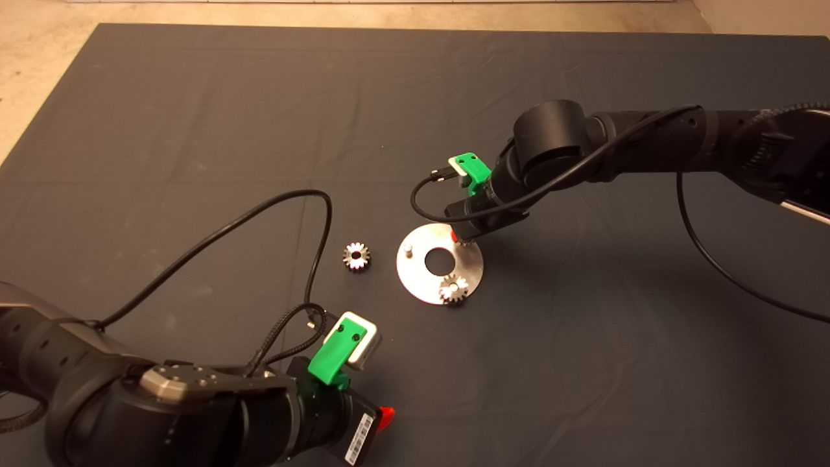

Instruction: Install three planetary gears onto the carrier pins

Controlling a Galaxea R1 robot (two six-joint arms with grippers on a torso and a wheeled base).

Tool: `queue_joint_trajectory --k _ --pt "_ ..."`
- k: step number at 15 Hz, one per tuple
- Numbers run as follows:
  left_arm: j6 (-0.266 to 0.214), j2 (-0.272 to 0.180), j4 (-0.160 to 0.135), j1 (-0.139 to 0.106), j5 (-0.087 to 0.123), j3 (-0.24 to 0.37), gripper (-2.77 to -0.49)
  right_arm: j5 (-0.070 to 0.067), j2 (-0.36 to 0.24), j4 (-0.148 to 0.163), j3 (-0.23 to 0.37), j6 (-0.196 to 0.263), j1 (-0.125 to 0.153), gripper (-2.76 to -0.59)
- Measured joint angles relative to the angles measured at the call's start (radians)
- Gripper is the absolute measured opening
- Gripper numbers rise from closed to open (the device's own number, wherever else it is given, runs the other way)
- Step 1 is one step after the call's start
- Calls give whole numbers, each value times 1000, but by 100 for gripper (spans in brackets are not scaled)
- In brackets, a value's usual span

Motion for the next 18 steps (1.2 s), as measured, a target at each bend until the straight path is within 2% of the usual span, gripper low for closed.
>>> queue_joint_trajectory --k 3,8,12,13,15,16,17,18 --pt "0 0 0 -3 0 0 -164 -5 0 1 0 0 0 -218" --pt "0 0 0 -5 0 0 -164 -15 0 1 0 0 0 -178" --pt "0 0 0 -5 0 0 -164 -21 -4 1 0 4 2 -158" --pt "0 0 0 -5 0 0 -164 -23 -6 1 1 4 9 -149" --pt "0 0 0 -5 0 0 -164 -25 -14 1 10 8 54 -147" --pt "0 0 0 -5 0 0 -164 -26 -34 1 32 9 83 -147" --pt "0 -1 0 -5 0 0 -164 -27 -72 1 65 13 96 -147" --pt "0 -4 0 -5 1 0 -164 -34 -105 1 94 20 96 -147"
